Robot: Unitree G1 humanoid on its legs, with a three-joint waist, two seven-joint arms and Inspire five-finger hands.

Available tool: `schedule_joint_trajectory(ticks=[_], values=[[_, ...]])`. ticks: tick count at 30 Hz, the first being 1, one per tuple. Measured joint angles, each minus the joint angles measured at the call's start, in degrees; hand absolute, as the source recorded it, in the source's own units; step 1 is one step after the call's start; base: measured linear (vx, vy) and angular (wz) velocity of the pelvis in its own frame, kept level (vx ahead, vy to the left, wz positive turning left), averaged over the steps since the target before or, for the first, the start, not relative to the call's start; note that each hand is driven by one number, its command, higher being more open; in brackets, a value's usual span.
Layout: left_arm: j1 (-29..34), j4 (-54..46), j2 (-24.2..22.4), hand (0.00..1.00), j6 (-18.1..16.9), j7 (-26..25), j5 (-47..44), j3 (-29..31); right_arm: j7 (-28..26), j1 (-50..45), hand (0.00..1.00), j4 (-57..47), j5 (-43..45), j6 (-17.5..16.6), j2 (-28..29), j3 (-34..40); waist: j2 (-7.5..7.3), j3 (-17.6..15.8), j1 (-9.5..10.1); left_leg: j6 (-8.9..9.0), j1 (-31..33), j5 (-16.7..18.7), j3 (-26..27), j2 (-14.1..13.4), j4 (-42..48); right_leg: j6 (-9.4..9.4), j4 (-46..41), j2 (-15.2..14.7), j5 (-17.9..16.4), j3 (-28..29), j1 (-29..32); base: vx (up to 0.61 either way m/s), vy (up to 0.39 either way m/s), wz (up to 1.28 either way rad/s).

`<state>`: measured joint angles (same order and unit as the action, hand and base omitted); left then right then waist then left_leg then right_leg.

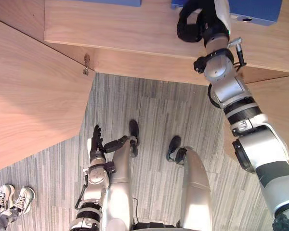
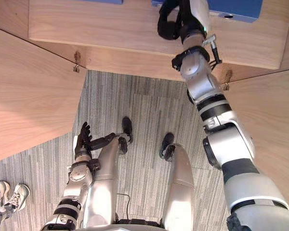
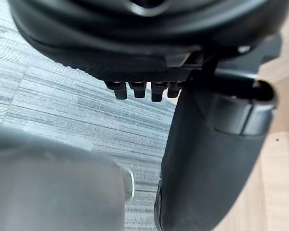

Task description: Walk over to the cabinet, pick up the folder, carry it to the office cabinet, place the folder inside the office cabinet, then close the office cabinet door

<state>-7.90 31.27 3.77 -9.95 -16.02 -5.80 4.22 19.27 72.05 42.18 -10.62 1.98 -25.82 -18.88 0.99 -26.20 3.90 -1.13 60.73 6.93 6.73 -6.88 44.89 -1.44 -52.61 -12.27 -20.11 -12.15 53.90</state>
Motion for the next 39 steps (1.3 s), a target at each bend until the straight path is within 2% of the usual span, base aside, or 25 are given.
schedule_joint_trajectory(ticks=[5, 7, 9, 11, 12, 14, 15, 16, 19, 21, 23, 24, 25, 27, 32, 36, 39], values=[[0.0, -0.2, -0.7, 1.0, -0.2, -0.2, -0.9, 0.5, 2.3, 1.3, 0.0, 0.0, 3.9, 0.0, -0.2, 5.3, 0.0, 0.0, -0.05, -0.03, 0.2, -0.6, -0.6, 0.9, -0.6, -0.01, 0.1, -0.8, 0.0, -0.8, -0.2, -0.02, -0.04, 0.12], [0.0, -0.1, -0.7, 1.0, 0.0, -0.2, -1.0, 0.6, 2.6, -1.3, 0.0, -4.1, 6.3, 0.1, -0.3, 7.6, 0.0, 0.0, -0.22, -0.03, -0.3, -0.6, -0.6, 0.8, -0.6, -0.12, 0.5, -0.8, 0.1, -0.9, -0.9, 0.0, -0.04, 0.03], [0.0, 0.6, -0.7, 1.0, 0.9, -0.1, -1.0, 0.7, 3.6, -9.0, 0.0, -13.3, 7.4, 0.0, -0.3, 10.1, 0.0, 0.0, -0.37, -0.05, -2.1, -0.6, -0.2, 0.7, -0.9, -0.21, 1.4, -0.7, 0.1, -1.1, -3.0, 0.02, -0.035, 0.04], [0.9, 1.0, -0.9, 1.0, 2.3, 0.0, -0.9, 0.4, 3.7, -22.7, 0.0, -26.8, 8.3, -0.5, 0.2, 11.5, 0.0, 0.0, -0.6, -0.44, -6.3, -0.3, 1.6, 0.1, -2.6, -0.65, 3.7, -0.4, 0.4, -1.1, -7.2, 0.03, -0.044, -0.05], [1.3, 1.1, -1.0, 1.0, 2.5, 0.1, -0.9, 0.4, 3.6, -26.2, 0.0, -29.6, 8.3, -1.1, 0.7, 11.6, 0.0, 0.0, -0.75, -0.49, -7.6, -0.1, 1.8, -0.1, -3.0, -0.82, 4.4, -0.1, 0.5, -1.0, -8.5, 0.02, -0.043, -0.21], [3.4, 1.2, -1.3, 1.0, 3.4, 0.7, -0.8, 0.4, 2.9, -41.6, 0.0, -38.4, 8.3, -3.6, 5.0, 11.8, -0.14, 0.1, -1.61, -0.18, -13.5, 1.2, 2.5, -1.2, -4.4, -1.3, 8.2, 1.4, 1.3, -0.7, -14.7, 0.02, -0.026, -0.29], [3.8, 1.4, -1.3, 1.0, 3.5, 1.0, -0.5, 0.4, 2.5, -45.1, 0.0, -39.4, 8.3, -4.4, 6.3, 11.8, -0.51, 0.3, -1.95, -0.2, -15.1, 1.2, 3.1, -1.2, -5.2, -1.4, 9.0, 1.4, 1.4, -0.3, -16.1, 0.04, -0.013, -0.32], [4.5, 2.5, -1.2, 1.0, 3.6, 1.3, 0.6, 0.3, 1.1, -51.7, 0.0, -40.0, 8.3, -5.3, 9.0, 11.7, -1.34, 0.8, -2.36, -0.2, -18.9, 1.2, 4.4, -1.2, -7.4, -1.68, 11.2, 1.8, 2.1, 0.7, -18.9, 0.06, -0.014, -0.38], [6.5, 4.2, -1.2, 1.0, 4.2, 2.7, 1.5, -0.3, -2.7, -64.6, 0.0, -38.9, 8.3, -6.3, 13.4, 11.8, -1.73, 2.2, -3.66, 0.1, -26.4, 0.8, 6.4, -1.3, -12.3, -2.15, 17.6, 3.2, 4.3, 2.2, -25.6, 0.08, -0.001, -0.37], [7.5, 8.3, -0.8, 1.0, 4.7, 3.6, 1.6, -0.8, -5.1, -73.0, 0.0, -33.4, 8.2, -6.6, 15.9, 12.8, -1.98, 5.4, -5.09, 0.65, -32.1, -0.6, 8.0, -1.2, -18.2, -2.43, 25.1, 4.5, 7.3, 3.2, -30.8, 0.14, 0.018, -0.42], [8.3, 11.5, -0.2, 1.0, 5.2, 4.7, 2.7, -0.4, -6.9, -76.9, 0.0, -25.3, 8.1, -6.7, 18.6, 16.2, -2.06, 7.8, -6.69, 0.98, -36.9, -2.1, 8.7, -0.5, -23.3, -2.79, 31.7, 5.4, 9.9, 3.9, -35.6, 0.18, 0.018, -0.29], [8.4, 12.1, -0.1, 1.0, 5.4, 4.9, 2.9, -0.1, -7.2, -77.8, 0.0, -23.1, 8.1, -6.6, 19.3, 17.6, -2.07, 8.5, -6.77, 1.03, -38.4, -2.5, 9.2, -0.4, -24.7, -2.84, 33.2, 5.6, 10.7, 4.2, -36.9, 0.15, 0.01, -0.29], [8.9, 12.5, -0.1, 1.0, 5.7, 5.1, 3.3, 0.5, -7.7, -79.1, 1.0, -19.7, 8.1, -6.6, 20.3, 19.8, -2.1, 9.4, -6.81, 1.06, -40.5, -3.1, 10.2, -0.2, -26.9, -2.98, 35.8, 5.8, 11.7, 4.7, -38.7, 0.14, 0.005, -0.36], [10.6, 12.8, 0.5, 1.0, 5.9, 5.4, 3.8, 1.5, -8.1, -81.0, 1.0, -11.7, 8.1, -6.2, 21.8, 24.8, -2.02, 12.0, -7.32, 1.33, -45.7, -4.5, 12.0, 0.6, -32.1, -3.25, 41.3, 6.3, 14.1, 6.1, -43.2, 0.14, 0.004, -0.38], [12.2, 15.4, 2.1, 1.0, 6.1, 6.8, 6.3, 3.4, -8.0, -81.7, 1.0, -1.6, 10.3, -5.9, 23.5, 32.8, -1.8, 16.4, -8.11, 1.97, -53.2, -6.9, 16.0, 1.8, -40.0, -3.34, 48.0, 6.9, 17.5, 9.7, -48.1, 0.04, 0.01, -0.4], [12.9, 17.7, 1.8, 1.0, 6.6, 7.7, 8.0, 3.8, -7.9, -81.8, 1.0, 0.8, 13.4, -5.3, 24.1, 37.8, -1.64, 18.1, -9.01, 2.24, -56.6, -8.0, 17.8, 2.3, -43.0, -3.32, 50.2, 7.2, 19.0, 12.2, -49.7, -0.04, 0.027, -0.34], [13.6, 19.1, 1.7, 1.0, 7.2, 8.3, 9.1, 4.5, -7.6, -81.7, 1.0, -0.2, 16.2, -5.1, 24.3, 44.3, -1.67, 18.7, -9.54, 2.22, -58.8, -9.1, 19.3, 2.9, -45.7, -3.36, 50.9, 7.2, 19.8, 14.2, -50.1, -0.09, 0.032, -0.33]])
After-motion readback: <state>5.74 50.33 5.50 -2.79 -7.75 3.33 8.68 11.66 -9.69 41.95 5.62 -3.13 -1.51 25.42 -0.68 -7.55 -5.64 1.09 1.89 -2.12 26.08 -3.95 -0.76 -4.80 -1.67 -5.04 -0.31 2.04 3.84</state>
